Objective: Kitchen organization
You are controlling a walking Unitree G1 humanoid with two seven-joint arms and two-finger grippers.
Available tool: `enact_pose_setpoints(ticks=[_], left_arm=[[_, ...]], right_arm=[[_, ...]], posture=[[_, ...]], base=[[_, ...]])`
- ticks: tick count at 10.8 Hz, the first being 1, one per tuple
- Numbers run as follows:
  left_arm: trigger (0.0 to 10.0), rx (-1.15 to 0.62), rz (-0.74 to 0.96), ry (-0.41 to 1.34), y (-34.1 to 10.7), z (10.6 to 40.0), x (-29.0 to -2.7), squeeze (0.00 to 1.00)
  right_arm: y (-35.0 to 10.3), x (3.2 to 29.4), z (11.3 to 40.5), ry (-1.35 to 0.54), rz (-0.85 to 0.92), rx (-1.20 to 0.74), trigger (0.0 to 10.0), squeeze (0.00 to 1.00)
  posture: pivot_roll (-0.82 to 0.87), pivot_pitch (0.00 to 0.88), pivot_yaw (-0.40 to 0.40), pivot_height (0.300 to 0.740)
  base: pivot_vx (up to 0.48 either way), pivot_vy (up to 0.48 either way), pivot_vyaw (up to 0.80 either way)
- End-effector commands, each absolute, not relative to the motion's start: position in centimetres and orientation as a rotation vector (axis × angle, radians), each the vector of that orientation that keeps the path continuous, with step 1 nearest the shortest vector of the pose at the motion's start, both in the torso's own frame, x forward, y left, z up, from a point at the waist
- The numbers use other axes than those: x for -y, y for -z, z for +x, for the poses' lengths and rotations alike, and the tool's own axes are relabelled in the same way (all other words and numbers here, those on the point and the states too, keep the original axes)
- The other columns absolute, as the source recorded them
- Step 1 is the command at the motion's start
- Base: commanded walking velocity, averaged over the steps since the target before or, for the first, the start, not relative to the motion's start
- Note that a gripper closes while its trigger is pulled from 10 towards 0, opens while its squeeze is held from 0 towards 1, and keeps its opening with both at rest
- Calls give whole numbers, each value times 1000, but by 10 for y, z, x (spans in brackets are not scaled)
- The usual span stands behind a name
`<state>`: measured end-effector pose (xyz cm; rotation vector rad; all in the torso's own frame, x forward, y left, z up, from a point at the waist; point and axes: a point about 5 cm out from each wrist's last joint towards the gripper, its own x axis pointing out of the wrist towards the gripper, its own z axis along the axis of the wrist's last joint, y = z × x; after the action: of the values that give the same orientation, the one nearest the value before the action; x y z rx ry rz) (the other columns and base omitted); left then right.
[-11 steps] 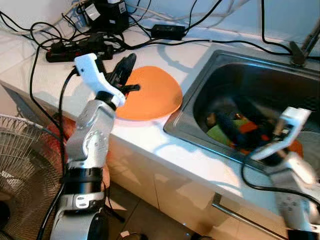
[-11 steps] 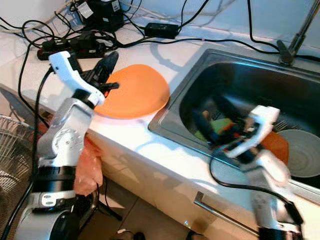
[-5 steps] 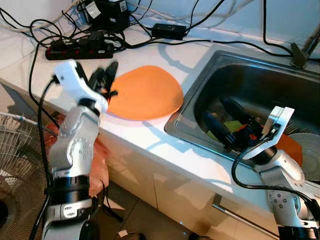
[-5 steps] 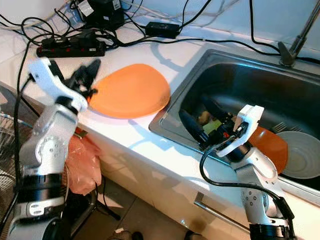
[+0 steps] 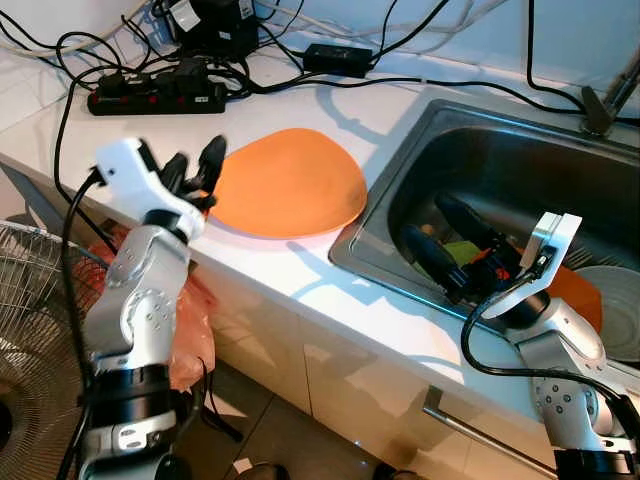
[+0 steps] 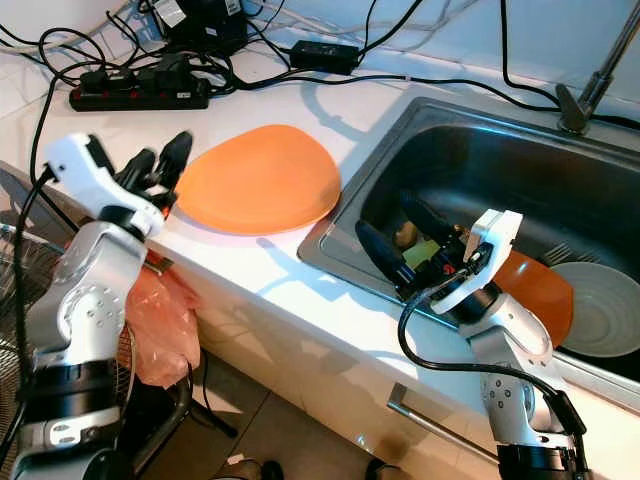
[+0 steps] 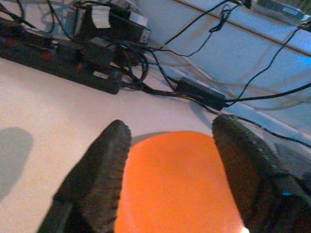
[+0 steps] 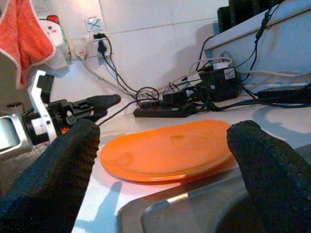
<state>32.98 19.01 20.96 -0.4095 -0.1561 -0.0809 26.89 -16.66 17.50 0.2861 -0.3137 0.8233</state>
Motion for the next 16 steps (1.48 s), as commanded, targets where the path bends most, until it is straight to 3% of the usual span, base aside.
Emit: enact_pose_setpoints(ticks=[1, 6, 7, 10, 16], left_arm=[[10000, 146, -405, 52, -208, 326, -198, 1000], [10000, 85, -389, 11, -201, 320, -207, 1000], [10000, 66, -379, 24, -202, 318, -208, 0], [10000, 13, -428, -34, -202, 318, -216, 0], [10000, -28, -502, 69, -212, 330, -202, 0]], right_arm=[[-158, 162, 268, -832, 334, 251, 10000, 0], [-157, 160, 267, -853, 330, 240, 10000, 0], [-157, 159, 267, -864, 327, 235, 10000, 0], [-156, 157, 267, -879, 329, 225, 10000, 0], [-156, 155, 267, -890, 329, 216, 10000, 0]], posture=[[80, 124, 92, 740], [85, 102, 87, 740], [89, 102, 85, 740], [92, 100, 84, 740], [89, 110, 76, 740]], base=[[0, 0, 0], [0, 0, 0], [0, 0, 0], [0, 0, 0], [0, 0, 0]])
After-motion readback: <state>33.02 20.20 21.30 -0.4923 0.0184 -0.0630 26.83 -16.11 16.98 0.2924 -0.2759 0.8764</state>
